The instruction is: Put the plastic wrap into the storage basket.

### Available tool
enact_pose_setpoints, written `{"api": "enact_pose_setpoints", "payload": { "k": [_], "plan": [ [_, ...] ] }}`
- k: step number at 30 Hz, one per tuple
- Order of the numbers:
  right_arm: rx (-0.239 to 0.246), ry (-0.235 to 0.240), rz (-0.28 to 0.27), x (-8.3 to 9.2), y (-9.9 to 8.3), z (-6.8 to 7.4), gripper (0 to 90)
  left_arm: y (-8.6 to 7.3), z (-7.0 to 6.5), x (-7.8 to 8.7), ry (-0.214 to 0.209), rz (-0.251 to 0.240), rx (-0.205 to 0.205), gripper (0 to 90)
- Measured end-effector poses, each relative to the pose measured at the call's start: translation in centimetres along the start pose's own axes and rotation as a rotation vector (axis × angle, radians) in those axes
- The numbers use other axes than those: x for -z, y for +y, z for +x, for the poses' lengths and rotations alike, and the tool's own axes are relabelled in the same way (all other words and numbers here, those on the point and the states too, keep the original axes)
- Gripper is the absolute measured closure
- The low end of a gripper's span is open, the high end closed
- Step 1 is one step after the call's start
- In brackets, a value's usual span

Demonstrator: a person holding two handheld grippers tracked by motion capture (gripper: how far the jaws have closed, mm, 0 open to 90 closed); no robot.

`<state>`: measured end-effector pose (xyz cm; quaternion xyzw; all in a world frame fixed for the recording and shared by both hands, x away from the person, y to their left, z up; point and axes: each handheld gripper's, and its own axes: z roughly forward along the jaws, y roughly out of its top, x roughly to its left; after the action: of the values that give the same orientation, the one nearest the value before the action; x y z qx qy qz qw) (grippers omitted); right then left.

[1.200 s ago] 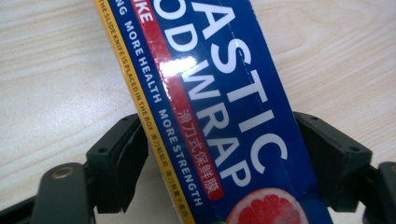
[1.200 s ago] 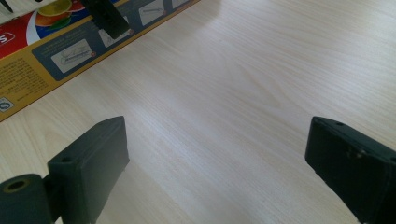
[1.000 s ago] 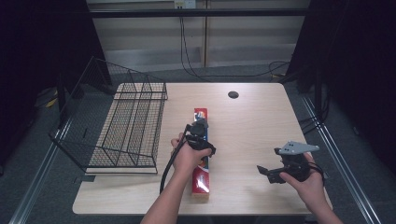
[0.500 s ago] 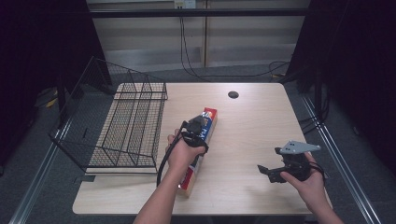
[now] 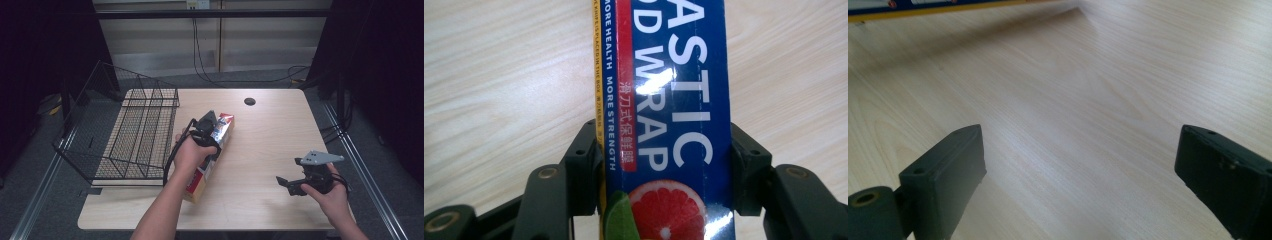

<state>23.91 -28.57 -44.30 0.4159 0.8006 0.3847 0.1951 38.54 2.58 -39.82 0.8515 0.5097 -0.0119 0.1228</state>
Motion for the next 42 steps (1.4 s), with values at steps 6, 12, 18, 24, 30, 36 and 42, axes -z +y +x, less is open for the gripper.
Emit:
{"api": "enact_pose_setpoints", "payload": {
  "k": [6, 12, 18, 24, 30, 36, 42],
  "plan": [
    [-0.001, 0.004, -0.003, 0.0, 0.0, 0.0, 4.7, 0.3, 0.2, 1.8, 0.019, 0.003, -0.007, 44.1],
    [-0.002, 0.005, -0.010, 0.0, 0.0, 0.0, 4.0, 0.5, 0.7, 2.9, 0.014, 0.010, 0.006, 44.1],
    [-0.007, 0.024, -0.013, 0.1, 0.1, 0.0, 2.5, 0.7, 1.1, 4.0, 0.013, 0.007, 0.015, 44.1],
    [-0.014, 0.024, -0.015, 0.1, 0.1, 0.0, 2.4, 0.8, 1.7, 5.2, 0.004, -0.005, 0.043, 44.1],
    [-0.012, 0.026, -0.017, 0.0, 0.0, -0.1, 2.4, 1.0, 2.1, 6.1, 0.016, -0.006, 0.058, 44.1],
    [-0.013, 0.024, -0.022, 0.1, 0.1, -0.1, 2.2, 1.1, 2.5, 7.1, 0.022, -0.004, 0.068, 44.1],
    [-0.011, 0.028, -0.018, 0.1, 0.1, -0.1, 2.2, 1.1, 2.9, 8.1, 0.033, -0.008, 0.077, 44.1]
  ]
}}
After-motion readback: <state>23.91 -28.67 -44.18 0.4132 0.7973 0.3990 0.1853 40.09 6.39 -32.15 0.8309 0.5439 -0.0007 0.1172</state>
